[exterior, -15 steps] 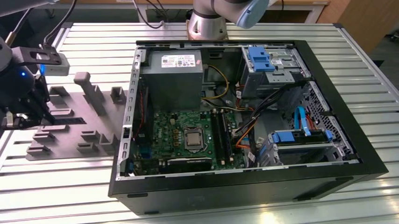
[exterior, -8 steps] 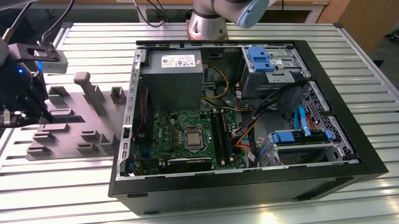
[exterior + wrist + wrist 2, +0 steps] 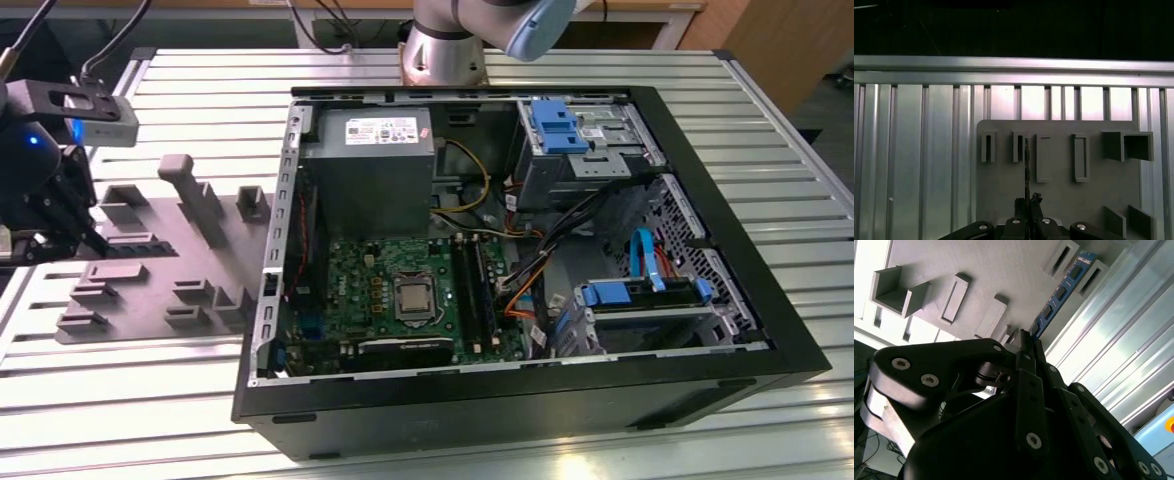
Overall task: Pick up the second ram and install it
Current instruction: 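Pick up the second ram and move it above second insertion slot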
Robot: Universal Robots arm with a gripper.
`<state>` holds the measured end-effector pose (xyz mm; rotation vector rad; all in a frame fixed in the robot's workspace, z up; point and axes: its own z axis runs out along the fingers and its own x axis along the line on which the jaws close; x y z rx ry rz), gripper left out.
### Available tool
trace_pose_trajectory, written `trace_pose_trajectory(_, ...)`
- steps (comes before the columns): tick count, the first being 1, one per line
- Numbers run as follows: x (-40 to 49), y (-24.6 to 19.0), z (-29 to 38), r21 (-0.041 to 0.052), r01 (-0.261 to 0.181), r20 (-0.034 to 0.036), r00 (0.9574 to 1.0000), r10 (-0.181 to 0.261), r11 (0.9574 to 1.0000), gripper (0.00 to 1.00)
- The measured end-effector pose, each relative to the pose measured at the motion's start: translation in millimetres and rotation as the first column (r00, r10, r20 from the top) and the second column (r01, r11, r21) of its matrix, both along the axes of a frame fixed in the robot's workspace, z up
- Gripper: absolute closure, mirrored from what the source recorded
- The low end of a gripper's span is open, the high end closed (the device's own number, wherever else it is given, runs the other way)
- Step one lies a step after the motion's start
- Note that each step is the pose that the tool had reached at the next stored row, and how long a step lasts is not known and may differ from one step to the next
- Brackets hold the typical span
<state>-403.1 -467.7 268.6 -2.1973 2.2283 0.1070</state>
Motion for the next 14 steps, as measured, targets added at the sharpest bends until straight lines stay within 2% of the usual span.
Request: trace_pose_trajectory(14, 0.0, 0.1, 17.7, 0.0000, 0.000, 0.0000, 1.0000, 0.000, 1.0000, 0.86)
